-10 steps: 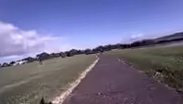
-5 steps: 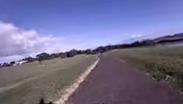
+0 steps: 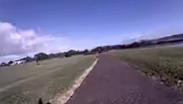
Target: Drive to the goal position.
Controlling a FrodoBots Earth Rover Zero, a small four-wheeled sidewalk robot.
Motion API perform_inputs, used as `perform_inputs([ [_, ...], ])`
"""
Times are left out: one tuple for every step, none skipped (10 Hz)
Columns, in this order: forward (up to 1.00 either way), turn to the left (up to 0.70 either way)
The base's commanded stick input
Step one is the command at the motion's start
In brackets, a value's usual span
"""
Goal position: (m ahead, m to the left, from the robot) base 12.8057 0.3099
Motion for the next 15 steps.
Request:
perform_inputs([
  [0.70,-0.12],
  [0.70,-0.06],
  [0.70,0.00],
  [0.70,0.00],
  [0.70,0.00],
  [0.70,-0.05],
  [0.70,-0.11],
  [0.70,-0.14],
  [0.70,-0.14],
  [0.70,-0.14],
  [0.70,-0.14],
  [0.70,-0.14],
  [0.70,-0.05],
  [0.70,-0.02],
  [0.70,0.00],
])
